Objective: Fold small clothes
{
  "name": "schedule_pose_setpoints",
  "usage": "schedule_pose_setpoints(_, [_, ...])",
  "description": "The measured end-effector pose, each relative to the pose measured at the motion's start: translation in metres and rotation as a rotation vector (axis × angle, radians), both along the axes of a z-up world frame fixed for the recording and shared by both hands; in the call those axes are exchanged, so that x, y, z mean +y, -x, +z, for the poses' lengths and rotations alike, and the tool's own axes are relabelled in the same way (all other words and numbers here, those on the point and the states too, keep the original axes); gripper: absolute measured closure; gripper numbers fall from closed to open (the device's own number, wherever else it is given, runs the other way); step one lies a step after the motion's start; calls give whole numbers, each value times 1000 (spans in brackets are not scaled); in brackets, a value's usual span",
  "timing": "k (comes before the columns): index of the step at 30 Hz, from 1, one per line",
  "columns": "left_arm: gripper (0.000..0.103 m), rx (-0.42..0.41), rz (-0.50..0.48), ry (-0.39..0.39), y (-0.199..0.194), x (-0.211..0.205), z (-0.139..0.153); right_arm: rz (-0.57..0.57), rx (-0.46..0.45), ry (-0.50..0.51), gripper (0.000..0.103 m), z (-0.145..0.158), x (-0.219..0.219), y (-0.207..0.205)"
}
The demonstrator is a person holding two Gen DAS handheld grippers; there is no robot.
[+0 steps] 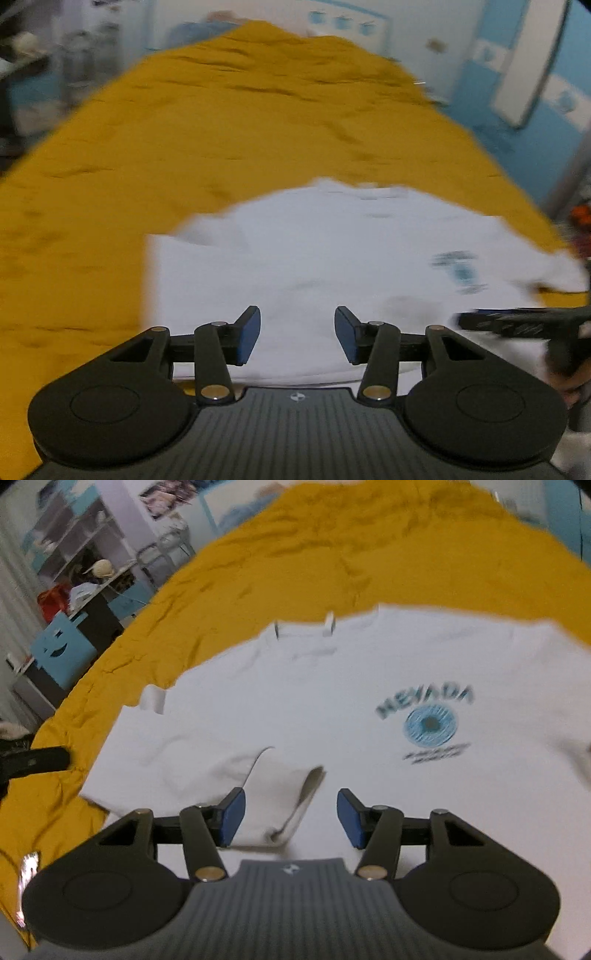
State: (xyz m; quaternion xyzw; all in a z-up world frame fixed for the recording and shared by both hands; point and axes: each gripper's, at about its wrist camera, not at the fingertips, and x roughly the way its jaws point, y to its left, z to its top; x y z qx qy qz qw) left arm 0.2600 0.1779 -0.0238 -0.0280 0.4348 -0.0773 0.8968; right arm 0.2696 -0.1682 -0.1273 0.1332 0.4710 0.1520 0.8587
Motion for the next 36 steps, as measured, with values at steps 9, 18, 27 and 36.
schedule_pose_setpoints(9, [48,88,106,79,16,59,-41,-85,207,-109,102,-50,15,-38])
schedule_pose_setpoints(18, [48,137,136,145,14,37,-89,80,-143,-112,103,84,64,-68])
schedule_pose_setpoints(27, [51,93,260,135,-25,25,-106,135,-348,-97,103,200,75,-101])
schedule_pose_setpoints(36, [82,95,265,85,-32,17,-117,-96,-315,11,103,192,-48,-117])
